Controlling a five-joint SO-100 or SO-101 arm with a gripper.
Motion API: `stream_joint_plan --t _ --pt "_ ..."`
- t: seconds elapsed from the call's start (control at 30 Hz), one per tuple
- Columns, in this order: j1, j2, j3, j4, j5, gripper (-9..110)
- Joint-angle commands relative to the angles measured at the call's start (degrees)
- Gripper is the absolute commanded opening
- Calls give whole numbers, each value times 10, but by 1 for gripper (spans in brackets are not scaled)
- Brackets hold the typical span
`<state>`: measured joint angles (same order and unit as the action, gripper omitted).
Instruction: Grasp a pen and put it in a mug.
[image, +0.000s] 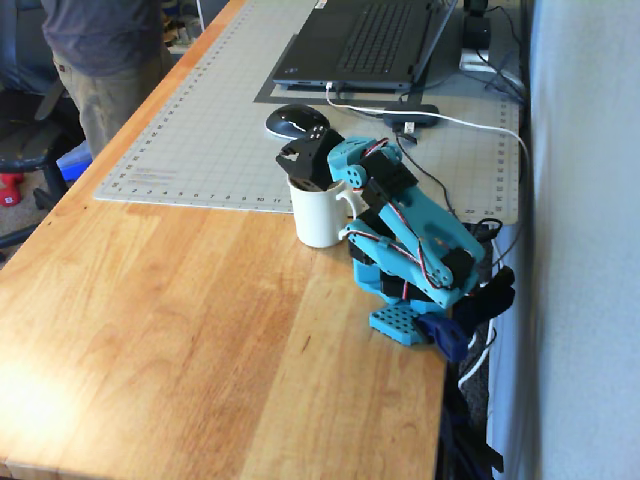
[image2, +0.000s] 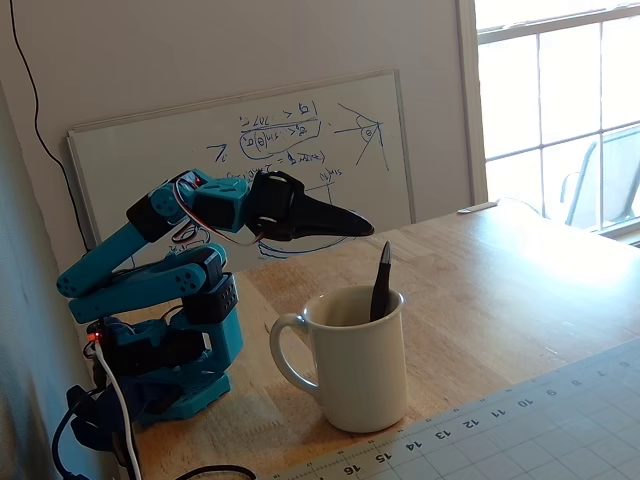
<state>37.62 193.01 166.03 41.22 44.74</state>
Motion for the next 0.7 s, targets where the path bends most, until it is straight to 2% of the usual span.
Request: stream_joint_plan --t 0.0,0.2,0.33,0.47,0.67 --pt "-76 -1 -45 4 -199 1" --pt "-171 -8 -26 7 -474 1" --pt "-230 -10 18 7 -603 1" --pt "-268 -10 76 7 -662 1" --pt "-281 -11 142 10 -663 1"
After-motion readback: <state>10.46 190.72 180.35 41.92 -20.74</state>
